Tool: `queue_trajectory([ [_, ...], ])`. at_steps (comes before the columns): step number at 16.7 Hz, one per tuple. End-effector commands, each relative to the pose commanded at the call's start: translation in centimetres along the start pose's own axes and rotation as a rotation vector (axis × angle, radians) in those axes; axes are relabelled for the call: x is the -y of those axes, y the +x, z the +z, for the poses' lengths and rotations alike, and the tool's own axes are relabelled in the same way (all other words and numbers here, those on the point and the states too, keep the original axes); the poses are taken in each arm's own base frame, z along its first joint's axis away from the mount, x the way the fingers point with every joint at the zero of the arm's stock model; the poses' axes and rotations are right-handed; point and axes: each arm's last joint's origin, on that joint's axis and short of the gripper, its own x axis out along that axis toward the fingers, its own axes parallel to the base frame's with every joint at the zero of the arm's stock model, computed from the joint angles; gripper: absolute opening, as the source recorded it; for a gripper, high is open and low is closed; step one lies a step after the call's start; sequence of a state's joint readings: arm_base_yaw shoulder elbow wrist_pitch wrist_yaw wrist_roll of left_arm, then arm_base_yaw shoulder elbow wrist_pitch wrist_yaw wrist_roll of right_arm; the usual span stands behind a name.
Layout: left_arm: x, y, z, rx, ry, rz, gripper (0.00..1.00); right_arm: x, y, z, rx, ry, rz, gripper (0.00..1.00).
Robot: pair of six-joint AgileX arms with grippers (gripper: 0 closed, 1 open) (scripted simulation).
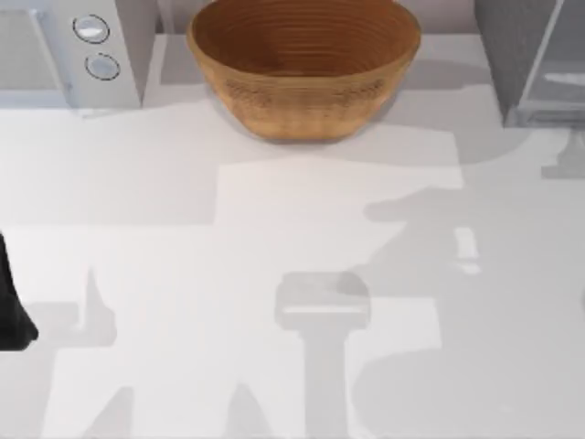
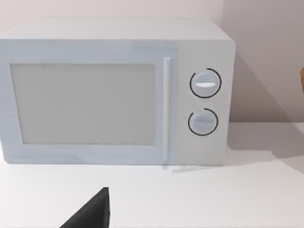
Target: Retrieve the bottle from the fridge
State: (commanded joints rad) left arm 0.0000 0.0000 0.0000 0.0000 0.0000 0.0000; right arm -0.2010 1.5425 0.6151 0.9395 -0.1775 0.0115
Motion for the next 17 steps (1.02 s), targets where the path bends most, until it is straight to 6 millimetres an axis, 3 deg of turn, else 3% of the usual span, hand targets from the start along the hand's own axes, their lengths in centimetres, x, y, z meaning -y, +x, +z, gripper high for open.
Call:
queue_trajectory([
  [4,0.0,0.0,0.0,0.000,0.000,0.000,1.00,-1.9,-5.6,2.5,-0.003,-0.002,-0.003,0.00],
  [7,0.0,0.0,0.0,0.000,0.000,0.000,1.00,-3.3,-10.8,2.7,-0.006,0.001,-0.004,0.00],
  [12,0.0,0.0,0.0,0.000,0.000,0.000,1.00,-4.6,-17.4,-0.3,-0.011,0.008,-0.001,0.00],
  [17,0.0,0.0,0.0,0.000,0.000,0.000,1.00,-5.2,-19.8,-3.5,-0.010,0.008,0.006,0.00],
])
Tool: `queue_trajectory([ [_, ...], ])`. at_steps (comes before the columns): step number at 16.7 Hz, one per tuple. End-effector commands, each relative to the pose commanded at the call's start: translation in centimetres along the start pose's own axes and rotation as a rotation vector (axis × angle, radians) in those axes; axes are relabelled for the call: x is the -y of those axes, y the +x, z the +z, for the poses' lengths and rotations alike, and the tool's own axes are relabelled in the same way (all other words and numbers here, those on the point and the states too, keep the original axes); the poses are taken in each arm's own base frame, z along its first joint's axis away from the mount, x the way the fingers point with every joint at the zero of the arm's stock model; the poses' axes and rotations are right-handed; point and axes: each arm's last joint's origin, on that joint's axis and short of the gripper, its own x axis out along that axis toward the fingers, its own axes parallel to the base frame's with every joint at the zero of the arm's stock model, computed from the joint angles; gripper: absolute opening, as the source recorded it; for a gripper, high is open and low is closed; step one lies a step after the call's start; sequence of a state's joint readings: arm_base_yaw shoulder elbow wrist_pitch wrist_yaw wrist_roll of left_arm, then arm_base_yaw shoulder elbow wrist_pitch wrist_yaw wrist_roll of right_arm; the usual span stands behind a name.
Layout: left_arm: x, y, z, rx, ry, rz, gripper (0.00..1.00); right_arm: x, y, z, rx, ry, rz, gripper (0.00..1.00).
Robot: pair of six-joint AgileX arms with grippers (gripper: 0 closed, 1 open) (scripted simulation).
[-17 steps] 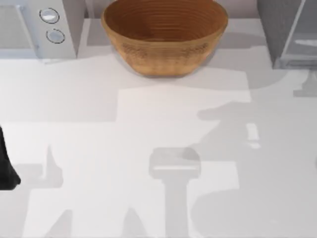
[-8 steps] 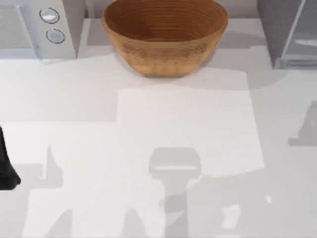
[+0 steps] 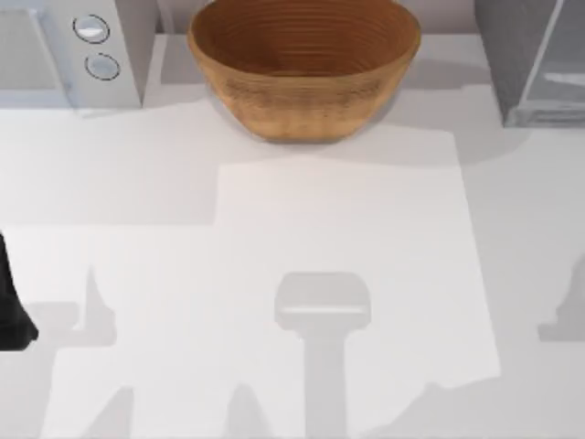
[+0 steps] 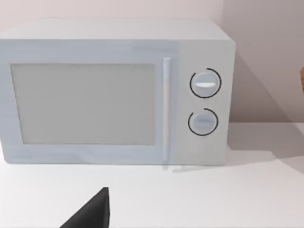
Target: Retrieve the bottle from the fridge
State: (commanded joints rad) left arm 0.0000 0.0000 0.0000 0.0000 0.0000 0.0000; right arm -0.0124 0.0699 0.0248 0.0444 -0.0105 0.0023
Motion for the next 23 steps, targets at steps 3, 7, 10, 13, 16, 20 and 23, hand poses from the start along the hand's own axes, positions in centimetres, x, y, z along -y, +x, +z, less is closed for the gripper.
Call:
queue_trajectory([
  [3,0.0,0.0,0.0,0.000,0.000,0.000,1.00,-0.1,-0.3,-0.7,0.001,-0.001,0.002,0.00],
  [7,0.0,0.0,0.0,0.000,0.000,0.000,1.00,-0.1,-0.3,-0.7,0.001,-0.001,0.002,0.00],
  [10,0.0,0.0,0.0,0.000,0.000,0.000,1.00,-0.1,-0.3,-0.5,0.003,0.001,0.000,0.00],
  [13,0.0,0.0,0.0,0.000,0.000,0.000,1.00,-0.7,0.0,1.4,0.025,0.009,0.001,0.00],
  [16,0.0,0.0,0.0,0.000,0.000,0.000,1.00,-1.8,1.2,4.3,0.040,0.026,-0.001,0.00],
  [20,0.0,0.0,0.0,0.000,0.000,0.000,1.00,-5.4,4.9,7.4,0.000,0.044,-0.003,0.00],
  [23,0.0,0.0,0.0,0.000,0.000,0.000,1.00,-10.3,8.5,7.5,-0.064,0.029,-0.005,0.00],
])
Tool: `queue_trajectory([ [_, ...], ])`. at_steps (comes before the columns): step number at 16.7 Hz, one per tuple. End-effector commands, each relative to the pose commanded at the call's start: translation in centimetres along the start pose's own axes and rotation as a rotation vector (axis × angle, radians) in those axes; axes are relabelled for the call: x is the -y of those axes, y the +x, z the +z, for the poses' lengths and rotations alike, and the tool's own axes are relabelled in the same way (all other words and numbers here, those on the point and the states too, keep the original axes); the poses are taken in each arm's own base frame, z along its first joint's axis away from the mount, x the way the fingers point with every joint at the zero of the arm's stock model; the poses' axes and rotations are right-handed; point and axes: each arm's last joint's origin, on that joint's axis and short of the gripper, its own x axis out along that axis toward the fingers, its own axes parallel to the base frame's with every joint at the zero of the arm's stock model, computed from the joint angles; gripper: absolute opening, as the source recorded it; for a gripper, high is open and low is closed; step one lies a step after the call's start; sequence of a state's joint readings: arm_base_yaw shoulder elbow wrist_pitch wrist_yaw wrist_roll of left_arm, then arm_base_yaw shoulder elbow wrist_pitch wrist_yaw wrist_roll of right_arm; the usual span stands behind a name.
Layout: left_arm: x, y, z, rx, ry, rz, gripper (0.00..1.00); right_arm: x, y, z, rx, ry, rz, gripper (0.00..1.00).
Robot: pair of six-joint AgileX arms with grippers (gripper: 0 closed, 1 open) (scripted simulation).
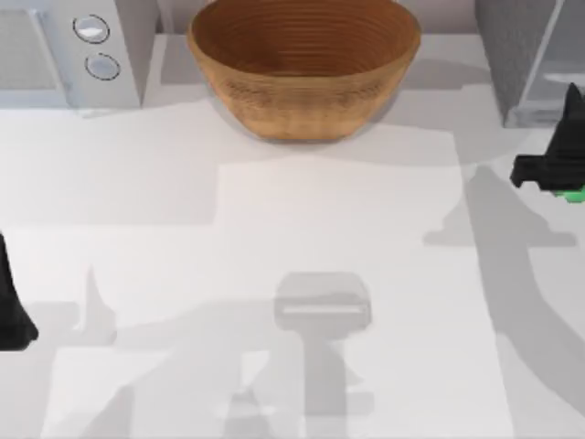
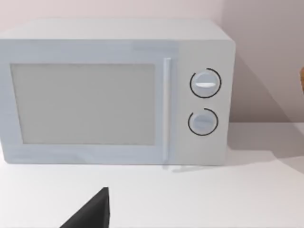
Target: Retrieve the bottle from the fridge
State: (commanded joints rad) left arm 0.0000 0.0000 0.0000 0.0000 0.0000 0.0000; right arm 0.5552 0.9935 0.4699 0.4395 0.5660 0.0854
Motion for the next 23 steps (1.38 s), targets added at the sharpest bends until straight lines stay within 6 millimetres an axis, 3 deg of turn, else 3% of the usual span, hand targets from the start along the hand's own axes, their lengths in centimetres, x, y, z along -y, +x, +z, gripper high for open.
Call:
queue_trajectory([
  [3,0.0,0.0,0.0,0.000,0.000,0.000,1.00,-6.4,2.6,-1.9,-0.049,-0.035,-0.002,0.00],
  [5,0.0,0.0,0.0,0.000,0.000,0.000,1.00,-10.8,3.4,-3.9,-0.059,-0.053,-0.002,0.00],
  [8,0.0,0.0,0.0,0.000,0.000,0.000,1.00,-16.7,3.0,-7.0,-0.045,-0.058,0.000,0.00],
  [11,0.0,0.0,0.0,0.000,0.000,0.000,1.00,-20.9,1.8,-9.5,-0.021,-0.042,0.003,0.00],
  [15,0.0,0.0,0.0,0.000,0.000,0.000,1.00,-23.3,0.7,-11.1,-0.004,-0.026,0.004,0.00],
  [21,0.0,0.0,0.0,0.000,0.000,0.000,1.00,-23.1,0.9,-11.3,-0.008,-0.031,0.003,0.00],
  [23,0.0,0.0,0.0,0.000,0.000,0.000,1.00,-23.1,2.0,-12.0,-0.011,-0.040,-0.001,0.00],
])
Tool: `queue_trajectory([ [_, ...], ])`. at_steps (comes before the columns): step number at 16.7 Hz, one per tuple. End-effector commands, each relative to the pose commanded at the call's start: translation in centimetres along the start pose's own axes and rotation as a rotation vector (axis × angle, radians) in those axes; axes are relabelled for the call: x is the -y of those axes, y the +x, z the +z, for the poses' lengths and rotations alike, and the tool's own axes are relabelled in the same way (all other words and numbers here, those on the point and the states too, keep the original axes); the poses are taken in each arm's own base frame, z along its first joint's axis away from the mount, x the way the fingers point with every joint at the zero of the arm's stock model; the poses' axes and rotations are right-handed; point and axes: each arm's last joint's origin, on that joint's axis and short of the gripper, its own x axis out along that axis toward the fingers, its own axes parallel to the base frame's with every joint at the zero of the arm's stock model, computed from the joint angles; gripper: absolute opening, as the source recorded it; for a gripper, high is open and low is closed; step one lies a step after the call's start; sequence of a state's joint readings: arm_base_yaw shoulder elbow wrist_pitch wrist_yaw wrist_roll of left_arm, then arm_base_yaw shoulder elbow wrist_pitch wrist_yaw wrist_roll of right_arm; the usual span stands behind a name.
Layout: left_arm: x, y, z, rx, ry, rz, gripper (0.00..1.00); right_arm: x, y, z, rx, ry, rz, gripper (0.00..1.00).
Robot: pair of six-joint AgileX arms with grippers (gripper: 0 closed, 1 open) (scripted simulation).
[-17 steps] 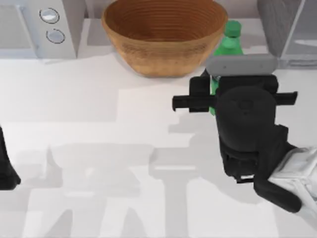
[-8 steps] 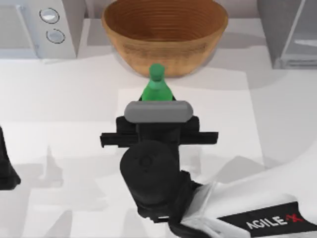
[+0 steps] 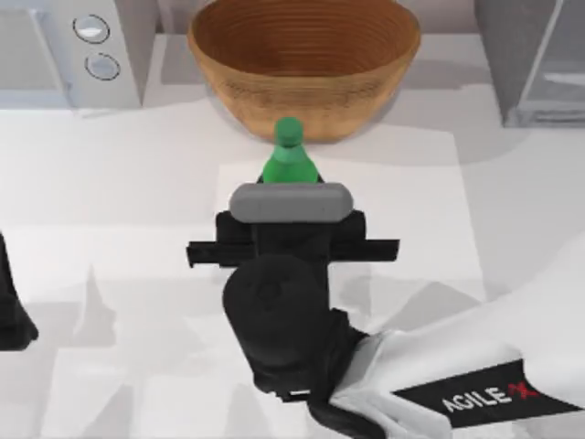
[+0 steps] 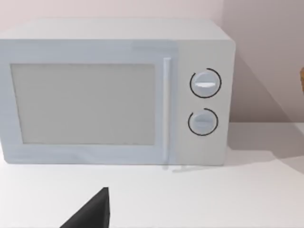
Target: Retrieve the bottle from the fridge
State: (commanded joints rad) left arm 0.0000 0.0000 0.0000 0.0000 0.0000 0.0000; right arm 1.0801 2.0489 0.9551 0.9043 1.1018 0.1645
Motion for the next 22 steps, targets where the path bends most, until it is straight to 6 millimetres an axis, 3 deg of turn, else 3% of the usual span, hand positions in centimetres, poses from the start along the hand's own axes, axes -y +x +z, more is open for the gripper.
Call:
queue_trajectory([
  [5,0.0,0.0,0.0,0.000,0.000,0.000,1.00,-0.2,3.9,-2.5,0.005,0.011,0.004,0.00],
  [9,0.0,0.0,0.0,0.000,0.000,0.000,1.00,-0.2,4.2,-2.6,0.007,0.014,0.005,0.00],
  [22,0.0,0.0,0.0,0.000,0.000,0.000,1.00,-0.2,4.2,-2.6,0.007,0.014,0.005,0.98],
])
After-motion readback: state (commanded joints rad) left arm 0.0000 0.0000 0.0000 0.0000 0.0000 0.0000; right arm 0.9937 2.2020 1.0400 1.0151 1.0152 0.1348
